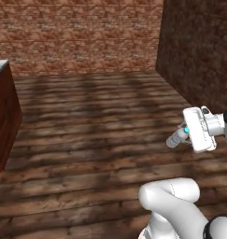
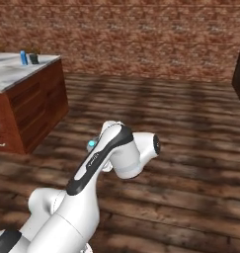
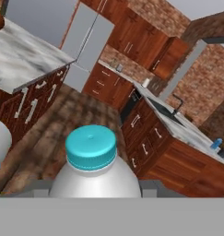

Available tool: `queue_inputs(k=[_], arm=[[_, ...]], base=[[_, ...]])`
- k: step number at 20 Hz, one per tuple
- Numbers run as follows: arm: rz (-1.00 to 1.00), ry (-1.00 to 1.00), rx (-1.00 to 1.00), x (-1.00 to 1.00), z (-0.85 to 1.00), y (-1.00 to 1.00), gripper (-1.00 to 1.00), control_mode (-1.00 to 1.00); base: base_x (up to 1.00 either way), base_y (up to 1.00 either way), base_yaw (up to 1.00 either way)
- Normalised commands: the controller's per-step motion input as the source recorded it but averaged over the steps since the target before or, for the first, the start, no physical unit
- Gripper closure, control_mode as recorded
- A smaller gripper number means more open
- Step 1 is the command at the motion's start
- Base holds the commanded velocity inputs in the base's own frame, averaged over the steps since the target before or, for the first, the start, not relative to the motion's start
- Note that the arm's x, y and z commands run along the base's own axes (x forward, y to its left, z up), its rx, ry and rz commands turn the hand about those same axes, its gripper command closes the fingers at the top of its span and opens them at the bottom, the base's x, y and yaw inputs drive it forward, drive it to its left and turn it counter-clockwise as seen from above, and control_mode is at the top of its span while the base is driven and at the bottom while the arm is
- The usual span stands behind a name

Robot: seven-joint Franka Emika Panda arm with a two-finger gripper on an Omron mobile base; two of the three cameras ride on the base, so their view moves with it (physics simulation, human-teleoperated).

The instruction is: Move the drinks to the dining counter.

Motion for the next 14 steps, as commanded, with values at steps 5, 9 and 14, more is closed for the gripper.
queue_inputs(k=[5,9,14], arm=[[0.00,0.00,0.00,0.00,0.00,0.00,1.00,1.00],[0.00,0.00,0.00,0.00,0.00,0.00,1.00,1.00],[0.00,0.00,0.00,0.00,0.00,0.00,1.00,1.00]], base=[[1.00,-0.08,0.00],[1.00,-0.07,0.00],[0.83,-0.01,0.05]])
